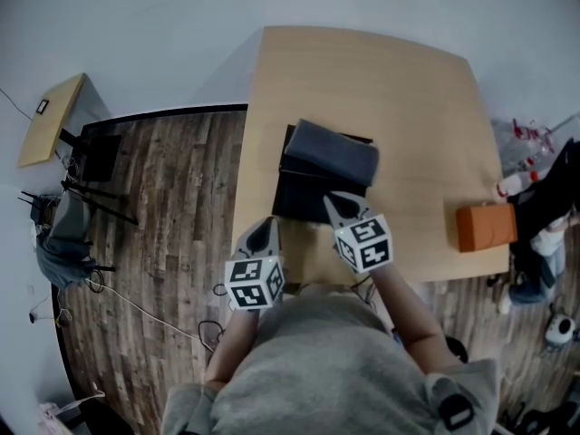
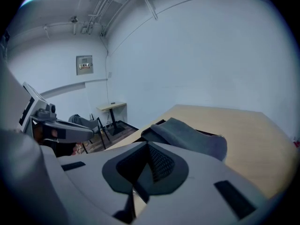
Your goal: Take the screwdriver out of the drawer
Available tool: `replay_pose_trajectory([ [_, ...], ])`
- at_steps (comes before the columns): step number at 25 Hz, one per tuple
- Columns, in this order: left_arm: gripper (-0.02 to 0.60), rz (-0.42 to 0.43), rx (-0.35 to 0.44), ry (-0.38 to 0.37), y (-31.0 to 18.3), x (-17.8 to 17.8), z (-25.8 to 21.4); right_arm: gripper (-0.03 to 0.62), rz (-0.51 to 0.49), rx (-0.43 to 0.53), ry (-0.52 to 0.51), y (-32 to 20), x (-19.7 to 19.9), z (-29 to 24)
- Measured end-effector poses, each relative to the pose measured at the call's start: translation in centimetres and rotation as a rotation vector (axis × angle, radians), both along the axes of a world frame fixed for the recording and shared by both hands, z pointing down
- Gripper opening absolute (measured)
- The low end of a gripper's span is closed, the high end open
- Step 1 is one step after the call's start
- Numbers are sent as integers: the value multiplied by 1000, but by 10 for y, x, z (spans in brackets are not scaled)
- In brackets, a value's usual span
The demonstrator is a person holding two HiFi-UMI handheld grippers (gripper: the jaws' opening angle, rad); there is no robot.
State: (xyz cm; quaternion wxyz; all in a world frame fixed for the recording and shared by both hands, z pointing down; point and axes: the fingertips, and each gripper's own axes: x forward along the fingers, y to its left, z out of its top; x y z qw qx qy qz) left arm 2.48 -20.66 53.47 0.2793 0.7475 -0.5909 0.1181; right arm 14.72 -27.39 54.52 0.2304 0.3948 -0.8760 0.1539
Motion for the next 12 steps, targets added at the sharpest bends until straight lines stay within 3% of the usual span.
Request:
replay_pose_trajectory([
  [5,2,-21,-15,-1,1,-3,1,0,-44,-47,98,-15,0,32],
  [12,2,-46,-26,7,8,-12,6,0,-124,-198,262,-14,-2,75],
])
